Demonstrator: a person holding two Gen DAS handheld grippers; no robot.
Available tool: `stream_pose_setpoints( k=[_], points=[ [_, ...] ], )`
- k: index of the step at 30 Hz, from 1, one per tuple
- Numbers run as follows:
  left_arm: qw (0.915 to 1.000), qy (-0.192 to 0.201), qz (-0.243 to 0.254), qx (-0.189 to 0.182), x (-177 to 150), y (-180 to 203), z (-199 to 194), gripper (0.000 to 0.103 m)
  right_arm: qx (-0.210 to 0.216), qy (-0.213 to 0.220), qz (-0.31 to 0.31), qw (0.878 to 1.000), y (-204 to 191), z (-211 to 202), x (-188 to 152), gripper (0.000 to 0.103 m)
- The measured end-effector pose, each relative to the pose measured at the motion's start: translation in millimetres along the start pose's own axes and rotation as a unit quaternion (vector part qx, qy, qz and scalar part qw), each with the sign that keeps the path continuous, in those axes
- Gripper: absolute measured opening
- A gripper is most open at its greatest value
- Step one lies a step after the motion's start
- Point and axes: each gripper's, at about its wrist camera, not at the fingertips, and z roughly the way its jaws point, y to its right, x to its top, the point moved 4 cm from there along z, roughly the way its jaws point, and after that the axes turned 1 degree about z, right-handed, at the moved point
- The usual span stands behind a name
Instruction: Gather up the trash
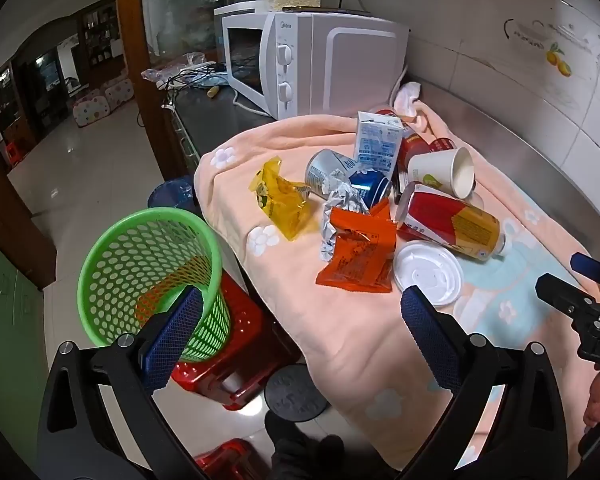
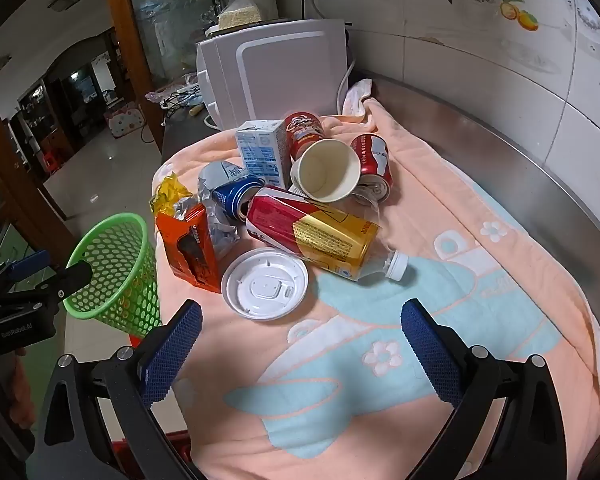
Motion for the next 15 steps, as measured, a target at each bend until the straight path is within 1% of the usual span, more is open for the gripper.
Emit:
stream_pose_setpoints(
  k=[9,15],
  points=[
    [1.0000,-0.005,-0.001,0.005,-2.3,4.9,3.6,0.098,0.002,0.001,0.002,1.000,0.4,-0.6,0.6,0.097],
    [1.0000,-0.005,-0.003,0.004,-3.6,-1.3,2.8,0.098,0.003,0.003,0.001,1.000,-1.0,-0.8,1.3,0.097]
  ],
)
